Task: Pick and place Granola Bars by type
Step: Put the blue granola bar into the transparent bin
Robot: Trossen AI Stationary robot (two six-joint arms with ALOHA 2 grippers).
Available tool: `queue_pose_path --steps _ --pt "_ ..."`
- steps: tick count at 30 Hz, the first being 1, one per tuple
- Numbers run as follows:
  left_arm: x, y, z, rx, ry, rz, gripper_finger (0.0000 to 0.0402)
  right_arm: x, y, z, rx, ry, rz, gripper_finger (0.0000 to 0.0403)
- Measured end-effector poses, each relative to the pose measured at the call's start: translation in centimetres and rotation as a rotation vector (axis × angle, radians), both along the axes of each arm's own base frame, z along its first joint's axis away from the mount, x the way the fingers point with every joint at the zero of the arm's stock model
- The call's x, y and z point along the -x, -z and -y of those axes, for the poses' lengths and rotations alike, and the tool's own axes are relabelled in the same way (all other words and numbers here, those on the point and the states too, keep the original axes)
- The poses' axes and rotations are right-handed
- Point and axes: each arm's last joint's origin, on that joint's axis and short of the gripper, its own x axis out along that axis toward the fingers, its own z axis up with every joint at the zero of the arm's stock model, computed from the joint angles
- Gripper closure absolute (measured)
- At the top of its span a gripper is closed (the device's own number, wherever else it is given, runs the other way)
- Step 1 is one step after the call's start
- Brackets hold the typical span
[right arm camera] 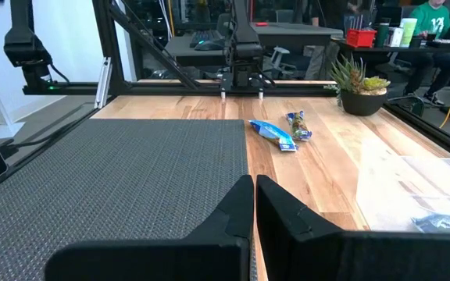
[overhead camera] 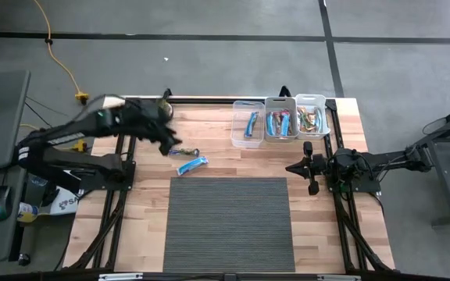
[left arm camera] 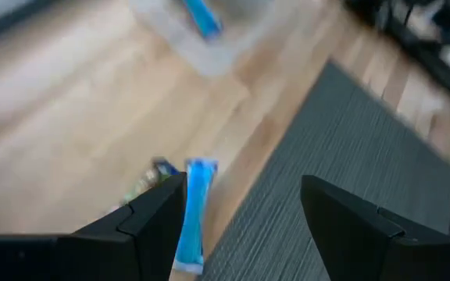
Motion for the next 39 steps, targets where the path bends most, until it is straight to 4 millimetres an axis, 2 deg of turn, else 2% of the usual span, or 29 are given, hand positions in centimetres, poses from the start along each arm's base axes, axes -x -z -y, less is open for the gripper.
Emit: queue_pose_path --steps 7,13,25,32,39 --pt "-2.0 8.0 1.6 0.064 0.109 -0.133 0.0154 0.0 0.0 0.0 0.0 0.0 0.0 0.0402" --pt "-3.5 12.2 2.9 0.047 0.144 -0.315 0.0154 0.0 0.0 0.0 0.0 0.0 0.0 0.0402" --pt "-6.5 16.3 3.3 -0.054 0.109 -0.46 0.012 0.0 0.0 0.0 0.0 0.0 0.0 0.0402" --pt "-7.0 17.5 3.2 -0.073 0.095 -0.512 0.0086 0.0 0.0 0.0 0.0 0.0 0.0 0.0402" --pt "-7.9 18.8 3.2 -0.082 0.088 -0.516 0.008 0.0 0.0 0.0 0.0 0.0 0.0 0.0402"
